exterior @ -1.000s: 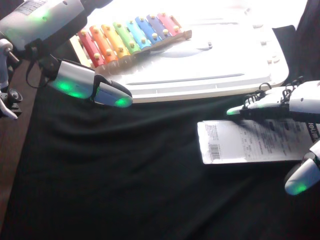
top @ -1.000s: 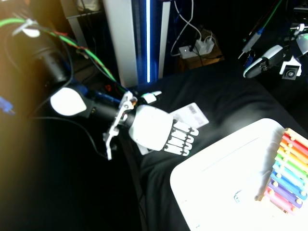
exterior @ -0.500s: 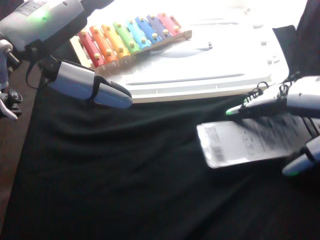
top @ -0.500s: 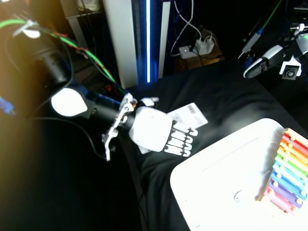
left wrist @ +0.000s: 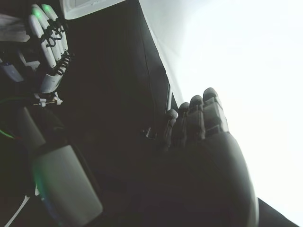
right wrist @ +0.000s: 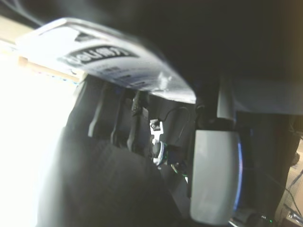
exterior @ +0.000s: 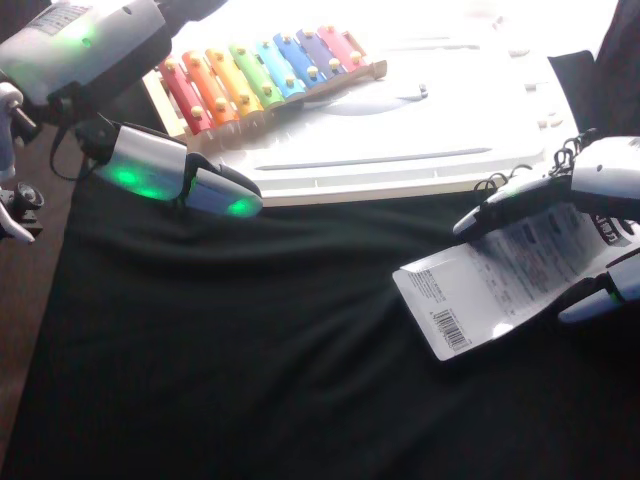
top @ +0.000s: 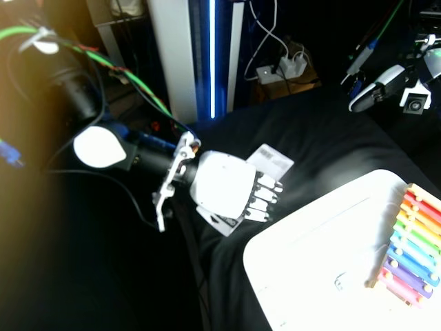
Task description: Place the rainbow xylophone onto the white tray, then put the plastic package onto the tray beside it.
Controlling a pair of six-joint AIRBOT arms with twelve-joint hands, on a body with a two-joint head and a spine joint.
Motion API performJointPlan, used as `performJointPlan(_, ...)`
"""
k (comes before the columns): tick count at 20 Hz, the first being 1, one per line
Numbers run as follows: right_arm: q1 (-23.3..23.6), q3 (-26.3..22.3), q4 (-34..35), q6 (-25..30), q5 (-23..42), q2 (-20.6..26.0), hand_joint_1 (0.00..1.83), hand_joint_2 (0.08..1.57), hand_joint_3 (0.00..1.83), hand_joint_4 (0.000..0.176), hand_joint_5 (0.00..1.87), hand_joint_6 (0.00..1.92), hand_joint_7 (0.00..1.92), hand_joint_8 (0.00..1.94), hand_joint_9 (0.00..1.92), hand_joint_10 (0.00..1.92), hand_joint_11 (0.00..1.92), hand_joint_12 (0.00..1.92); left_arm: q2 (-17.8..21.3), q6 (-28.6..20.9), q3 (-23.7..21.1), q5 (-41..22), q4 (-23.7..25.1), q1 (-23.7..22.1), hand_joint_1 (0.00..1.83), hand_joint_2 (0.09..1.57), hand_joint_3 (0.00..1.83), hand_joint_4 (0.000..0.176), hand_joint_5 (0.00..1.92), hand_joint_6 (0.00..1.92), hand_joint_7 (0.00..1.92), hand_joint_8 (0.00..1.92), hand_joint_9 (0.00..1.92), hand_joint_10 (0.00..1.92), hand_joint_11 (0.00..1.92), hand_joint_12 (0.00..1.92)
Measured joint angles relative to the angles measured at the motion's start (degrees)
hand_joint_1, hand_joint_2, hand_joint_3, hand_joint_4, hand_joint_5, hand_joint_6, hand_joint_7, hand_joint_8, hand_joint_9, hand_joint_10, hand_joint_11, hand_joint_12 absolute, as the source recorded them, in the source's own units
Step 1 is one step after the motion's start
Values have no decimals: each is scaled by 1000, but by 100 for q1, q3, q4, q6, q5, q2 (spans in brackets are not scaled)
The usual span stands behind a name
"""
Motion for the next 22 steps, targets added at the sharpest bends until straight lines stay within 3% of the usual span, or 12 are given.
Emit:
performJointPlan(1, 0, 0, -4, 103, -42, -7, 1310, 1315, 1, 0, 550, 1390, 564, 1714, 668, 1709, 612, 1490, 0, 0, -2, -9, -9, 0, 882, 653, 2, 39, 0, 0, 0, 0, 0, 0, 1, 0)
performJointPlan(2, 0, 0, -24, 107, -44, -7, 1122, 1380, 14, 0, 487, 1552, 553, 1845, 635, 1779, 666, 1756, 0, 0, 0, -24, -39, 17, 867, 657, 3, 56, 0, 0, 0, 0, 0, 0, 0, 0)
performJointPlan(4, 17, 0, -129, 85, -109, -7, 1070, 1409, 5, 0, 465, 1612, 541, 1903, 611, 1904, 716, 1903, 0, -2, -7, -33, -44, 17, 869, 672, 9, 25, 0, 0, 0, 0, 0, 0, 0, 0)
performJointPlan(5, 17, 0, -162, 85, -149, -7, 1227, 1387, 6, 0, 402, 1637, 511, 1818, 657, 1918, 797, 1917, 0, 0, -7, -33, -48, 17, 884, 677, 10, 5, 0, 0, 0, 0, 0, 0, 0, 0)
performJointPlan(6, 17, -7, -203, 72, -166, -7, 1457, 1345, 0, 0, 367, 1727, 455, 1916, 680, 1920, 833, 1920, 0, 0, -7, -37, -63, 35, 861, 669, 6, 15, 0, 0, 0, 0, 0, 0, 0, 0)
performJointPlan(11, 44, -24, -341, -57, -181, -26, 1503, 1269, 0, 0, 548, 1863, 887, 1941, 1178, 1921, 1293, 1921, 0, -2, -7, -52, -70, 59, 844, 675, 5, 21, 0, 0, 0, 0, 0, 0, 0, 0)
performJointPlan(13, 107, -24, -350, -50, -208, -37, 1568, 1164, 0, 0, 609, 1906, 1021, 1941, 1362, 1921, 1479, 1921, 0, 0, -7, -52, -70, 66, 864, 674, 3, 41, 0, 0, 0, 0, 0, 0, 0, 0)
performJointPlan(15, 155, -28, -348, -13, -234, -46, 1610, 1130, 0, 0, 653, 1920, 1051, 1941, 1400, 1921, 1525, 1921, 0, 0, -7, -57, -81, 72, 865, 678, 4, 20, 0, 0, 0, 0, 0, 0, 0, 0)
performJointPlan(16, 184, -31, -374, -11, -238, -46, 1616, 1123, 0, 0, 638, 1921, 1052, 1941, 1410, 1921, 1525, 1921, 0, 0, -7, -72, -94, 83, 885, 677, 3, 46, 0, 0, 0, 0, 0, 0, 0, 0)
performJointPlan(19, 273, -42, -446, -22, -275, -42, 1558, 1130, 0, 0, 561, 1804, 977, 1941, 1330, 1921, 1449, 1921, -4, 0, -7, -85, -105, 105, 879, 674, 1, 11, 0, 0, 0, 0, 0, 0, 1, 1)
performJointPlan(20, 291, -44, -466, -39, -282, -39, 1546, 1139, 1, 0, 566, 1833, 991, 1941, 1330, 1921, 1452, 1921, -4, 0, -7, -79, -116, 125, 860, 665, 0, 48, 0, 0, 0, 0, 0, 0, 0, 0)
performJointPlan(22, 339, -59, -490, -42, -310, -13, 1584, 1124, 0, 0, 643, 1917, 1043, 1941, 1360, 1921, 1467, 1921, -4, 0, -7, -74, -116, 125, 842, 664, 0, 40, 0, 0, 0, 0, 0, 0, 4, 2)
